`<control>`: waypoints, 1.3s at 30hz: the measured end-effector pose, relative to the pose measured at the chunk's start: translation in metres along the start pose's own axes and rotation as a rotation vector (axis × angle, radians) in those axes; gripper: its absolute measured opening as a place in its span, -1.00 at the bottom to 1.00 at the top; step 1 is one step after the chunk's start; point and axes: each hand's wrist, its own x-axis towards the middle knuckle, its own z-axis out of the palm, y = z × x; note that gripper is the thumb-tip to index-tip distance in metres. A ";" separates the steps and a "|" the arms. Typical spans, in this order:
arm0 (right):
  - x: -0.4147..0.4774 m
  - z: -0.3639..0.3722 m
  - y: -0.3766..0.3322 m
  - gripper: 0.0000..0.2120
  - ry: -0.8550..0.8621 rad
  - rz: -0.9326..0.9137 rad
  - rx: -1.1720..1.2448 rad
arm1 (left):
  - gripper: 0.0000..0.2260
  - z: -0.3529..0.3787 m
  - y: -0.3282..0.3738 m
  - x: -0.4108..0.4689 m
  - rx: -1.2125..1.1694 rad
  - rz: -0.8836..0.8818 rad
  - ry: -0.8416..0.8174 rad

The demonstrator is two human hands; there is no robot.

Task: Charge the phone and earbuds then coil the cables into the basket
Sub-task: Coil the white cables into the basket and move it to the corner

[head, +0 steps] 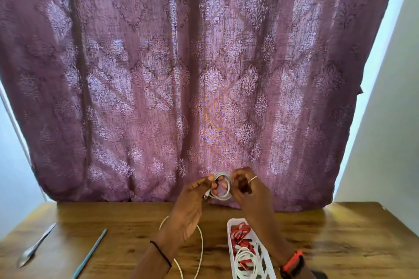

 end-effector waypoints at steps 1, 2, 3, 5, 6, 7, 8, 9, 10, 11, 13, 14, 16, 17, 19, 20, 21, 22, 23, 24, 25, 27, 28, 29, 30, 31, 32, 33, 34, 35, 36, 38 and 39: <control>-0.002 0.000 -0.001 -0.76 0.008 0.018 -0.028 | -0.69 0.001 -0.003 0.002 0.055 0.031 0.026; -0.003 0.000 -0.002 -0.77 0.015 0.054 -0.035 | -0.68 0.001 -0.003 0.002 0.097 0.058 0.049; -0.004 0.001 -0.002 -0.78 0.010 0.096 -0.020 | -0.71 0.001 -0.006 0.004 0.139 0.075 0.072; -0.006 0.004 0.001 -0.76 -0.031 0.171 -0.024 | -0.80 0.001 -0.008 0.005 0.196 0.117 0.097; -0.007 0.005 0.001 -0.75 -0.058 0.205 -0.021 | -0.81 0.002 -0.009 0.005 0.215 0.137 0.110; -0.008 0.007 0.002 -0.74 -0.086 0.243 0.018 | -0.81 0.002 -0.010 0.006 0.232 0.159 0.127; -0.008 0.008 0.004 -0.73 -0.107 0.283 0.077 | -0.79 0.002 -0.009 0.006 0.242 0.178 0.138; -0.007 0.009 0.006 -0.73 -0.110 0.319 0.143 | -0.78 0.001 -0.009 0.006 0.259 0.196 0.146; -0.005 0.009 0.005 -0.72 -0.110 0.365 0.232 | -0.76 -0.001 -0.009 0.007 0.276 0.217 0.152; -0.005 0.008 0.004 -0.73 -0.120 0.407 0.333 | -0.74 -0.004 -0.009 0.008 0.306 0.235 0.155; -0.006 0.008 -0.001 -0.83 -0.142 0.448 0.486 | -0.73 -0.010 -0.012 0.012 0.367 0.270 0.145; -0.006 0.009 -0.003 -0.87 -0.137 0.456 0.547 | -0.74 -0.012 -0.013 0.013 0.386 0.281 0.133; -0.006 0.011 0.000 -0.90 -0.090 0.489 0.642 | -0.75 -0.014 -0.015 0.014 0.428 0.286 0.127; -0.005 0.012 0.001 -0.89 -0.063 0.510 0.662 | -0.74 -0.015 -0.016 0.015 0.439 0.291 0.134; -0.003 0.011 0.004 -0.85 -0.044 0.556 0.649 | -0.72 -0.015 -0.017 0.015 0.451 0.298 0.137; -0.002 0.011 0.005 -0.84 -0.056 0.569 0.639 | -0.72 -0.016 -0.016 0.016 0.455 0.296 0.133; -0.003 0.009 0.005 -0.84 -0.086 0.575 0.610 | -0.73 -0.016 -0.015 0.016 0.458 0.296 0.128; -0.002 0.007 0.005 -0.83 -0.113 0.578 0.570 | -0.76 -0.017 -0.015 0.017 0.454 0.294 0.124; 0.000 0.005 0.006 -0.83 -0.136 0.571 0.521 | -0.79 -0.018 -0.015 0.017 0.436 0.288 0.118; 0.003 0.003 0.007 -0.83 -0.154 0.554 0.465 | -0.81 -0.017 -0.014 0.017 0.399 0.277 0.113; 0.006 0.001 0.008 -0.85 -0.167 0.518 0.394 | -0.82 -0.016 -0.014 0.016 0.339 0.256 0.115; 0.012 -0.002 0.010 -0.91 -0.157 0.421 0.250 | -0.78 -0.012 -0.013 0.013 0.153 0.175 0.126; 0.015 -0.003 0.011 -0.94 -0.134 0.382 0.212 | -0.75 -0.011 -0.012 0.012 0.049 0.125 0.124; 0.016 -0.004 0.011 -0.93 -0.110 0.347 0.187 | -0.73 -0.010 -0.011 0.011 -0.045 0.081 0.109; 0.017 -0.005 0.012 -0.92 -0.090 0.310 0.150 | -0.73 -0.008 -0.009 0.010 -0.123 0.048 0.088; 0.017 -0.006 0.012 -0.91 -0.071 0.271 0.099 | -0.74 -0.007 -0.007 0.010 -0.186 0.024 0.068; 0.016 -0.006 0.013 -0.91 -0.040 0.236 0.041 | -0.77 -0.006 -0.007 0.011 -0.238 0.002 0.050; 0.014 -0.005 0.013 -0.91 -0.003 0.209 -0.008 | -0.80 -0.006 -0.006 0.011 -0.283 -0.013 0.040; 0.013 -0.004 0.014 -0.91 0.034 0.192 -0.049 | -0.81 -0.005 -0.005 0.011 -0.311 -0.025 0.032; 0.012 -0.003 0.015 -0.91 0.070 0.180 -0.092 | -0.82 -0.004 -0.005 0.012 -0.329 -0.035 0.027; 0.010 -0.001 0.017 -0.90 0.097 0.168 -0.128 | -0.83 -0.003 -0.006 0.012 -0.342 -0.039 0.027; 0.008 0.005 0.021 -0.88 0.129 0.159 -0.159 | -0.82 0.000 -0.009 0.012 -0.354 -0.031 0.032; 0.006 0.009 0.023 -0.88 0.133 0.163 -0.155 | -0.79 0.002 -0.010 0.012 -0.355 -0.023 0.044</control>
